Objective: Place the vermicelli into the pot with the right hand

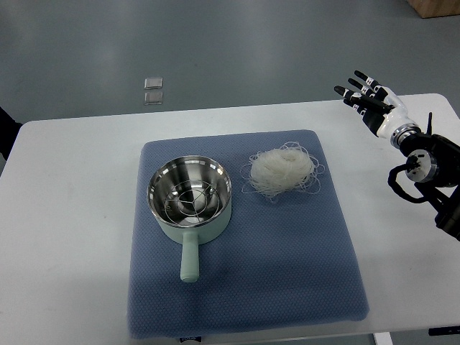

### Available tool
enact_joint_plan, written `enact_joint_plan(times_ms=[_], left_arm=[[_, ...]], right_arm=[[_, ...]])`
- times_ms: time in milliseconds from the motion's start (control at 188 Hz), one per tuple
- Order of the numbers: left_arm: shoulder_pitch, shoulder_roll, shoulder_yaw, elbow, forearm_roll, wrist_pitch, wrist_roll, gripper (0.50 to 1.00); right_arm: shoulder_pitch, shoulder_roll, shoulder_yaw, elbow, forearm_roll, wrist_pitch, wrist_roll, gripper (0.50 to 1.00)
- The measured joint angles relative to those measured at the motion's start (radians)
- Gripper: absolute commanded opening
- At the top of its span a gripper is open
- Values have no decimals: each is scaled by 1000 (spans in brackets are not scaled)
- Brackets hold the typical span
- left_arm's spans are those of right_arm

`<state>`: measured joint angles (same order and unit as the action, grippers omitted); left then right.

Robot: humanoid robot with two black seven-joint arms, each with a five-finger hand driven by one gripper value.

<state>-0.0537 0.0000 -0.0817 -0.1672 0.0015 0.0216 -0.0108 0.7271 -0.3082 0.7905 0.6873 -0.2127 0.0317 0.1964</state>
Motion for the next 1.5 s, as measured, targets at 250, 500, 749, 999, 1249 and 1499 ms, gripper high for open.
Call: enact_joint_plan(times_ms=[250, 500, 749, 999, 1249, 1499], left_arm=[[0, 0, 0, 0, 0, 0, 0, 1000], [0, 0, 0, 0, 0, 0, 0, 1000], [0, 0, 0, 0, 0, 0, 0, 1000], [0, 0, 2, 0, 0, 0, 0, 1000], [0, 0, 2, 0, 0, 0, 0, 1000], [0, 0, 2, 0, 0, 0, 0, 1000]], right_arm=[[0, 2, -14, 9, -12, 30, 1, 919], [22, -5, -32, 19, -156, 102, -1, 919], [110, -68, -167, 130, -529, 136, 14, 919], [316, -154, -459, 225, -697, 195, 32, 919], [466, -165, -707, 311, -921, 218, 40, 919], [544, -97, -897, 320, -1013, 211, 15, 919]])
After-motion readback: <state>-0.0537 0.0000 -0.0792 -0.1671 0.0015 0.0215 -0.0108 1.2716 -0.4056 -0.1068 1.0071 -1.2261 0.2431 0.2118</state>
